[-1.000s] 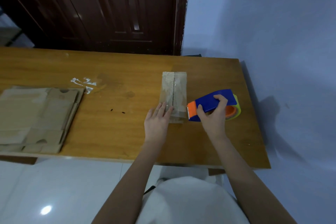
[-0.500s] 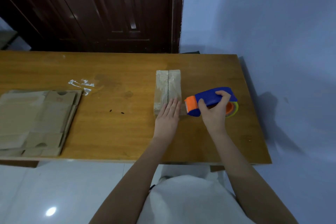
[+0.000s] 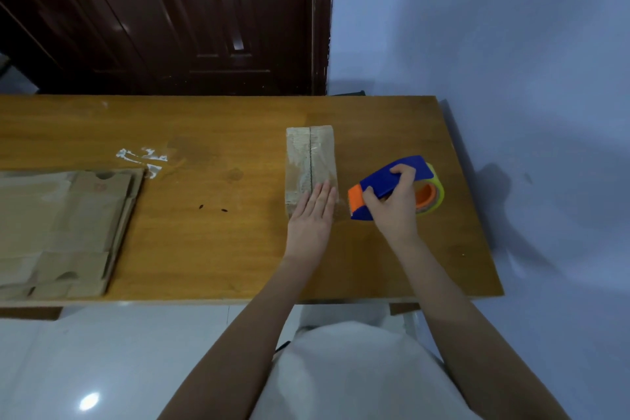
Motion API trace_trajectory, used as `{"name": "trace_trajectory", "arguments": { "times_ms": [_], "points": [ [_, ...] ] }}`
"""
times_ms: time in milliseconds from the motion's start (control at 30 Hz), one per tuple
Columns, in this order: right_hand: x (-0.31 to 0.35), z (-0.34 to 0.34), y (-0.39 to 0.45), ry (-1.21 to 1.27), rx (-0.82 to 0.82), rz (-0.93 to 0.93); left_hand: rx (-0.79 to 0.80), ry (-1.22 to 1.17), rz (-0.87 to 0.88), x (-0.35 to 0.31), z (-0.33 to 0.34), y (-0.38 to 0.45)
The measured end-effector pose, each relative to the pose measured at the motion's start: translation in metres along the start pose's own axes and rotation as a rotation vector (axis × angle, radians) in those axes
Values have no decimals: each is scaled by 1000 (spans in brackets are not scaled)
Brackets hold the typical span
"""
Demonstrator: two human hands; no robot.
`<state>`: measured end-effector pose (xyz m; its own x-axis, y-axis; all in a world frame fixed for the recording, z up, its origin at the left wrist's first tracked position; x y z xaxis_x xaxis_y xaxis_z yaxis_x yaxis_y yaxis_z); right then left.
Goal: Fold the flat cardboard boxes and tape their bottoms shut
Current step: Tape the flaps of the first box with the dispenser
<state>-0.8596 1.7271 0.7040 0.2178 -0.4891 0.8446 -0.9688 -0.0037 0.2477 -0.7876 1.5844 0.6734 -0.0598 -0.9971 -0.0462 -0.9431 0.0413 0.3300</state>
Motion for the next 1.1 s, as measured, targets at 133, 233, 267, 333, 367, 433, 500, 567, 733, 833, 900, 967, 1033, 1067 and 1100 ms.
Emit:
{"name": "trace_trajectory", "arguments": {
  "times_ms": [133,233,267,333,367,433,500,567,733,833,900,967,1033,1067,1100],
  "points": [
    [8,13,7,-90,41,-37,5,17,-1,-1,-1,1],
    [15,21,17,-142,85,-67,54,12,-17,0,-1,2],
    [16,22,20,-158,104,-88,69,13,-31,1,-2,2],
    [15,24,24,-174,132,-106,69,5,-51,1,-2,3],
    [14,24,25,-177,136,-96,66,0,-59,1,-1,3],
    [11,24,24,-182,140,-82,76,-5,-64,1,-2,3],
    [8,27,22,-203,148,-87,78,-5,-59,1,-1,1],
    [6,28,17,-207,137,-84,79,-9,-65,1,-2,2],
    [2,26,18,-199,149,-64,128,-26,-110,0,-6,3],
    [-5,22,15,-376,288,-96,149,-36,-113,0,-6,2],
    [-15,20,0,-457,354,-103,137,-52,-94,1,-5,3],
    [-21,17,-14,-310,293,15,122,-79,-87,1,-7,4],
    [-21,15,-18,-268,224,54,96,-115,-115,0,-11,7],
    [-20,14,-17,-281,223,53,110,-128,-123,0,-13,9],
    [-17,13,-13,-290,222,58,139,-121,-122,-1,-15,13]
  ]
}}
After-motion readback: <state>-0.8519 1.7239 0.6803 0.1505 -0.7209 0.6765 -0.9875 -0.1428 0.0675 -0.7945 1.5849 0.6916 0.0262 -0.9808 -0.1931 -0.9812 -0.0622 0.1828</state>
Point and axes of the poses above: each hand's wrist, its own y-axis towards the middle knuckle, its own z-axis out of the palm, x = y × z, the point moved 2 cm from there along y, towards the middle knuckle, and after that the axes turned 4 degrees about -x, right-handed, at the moved point
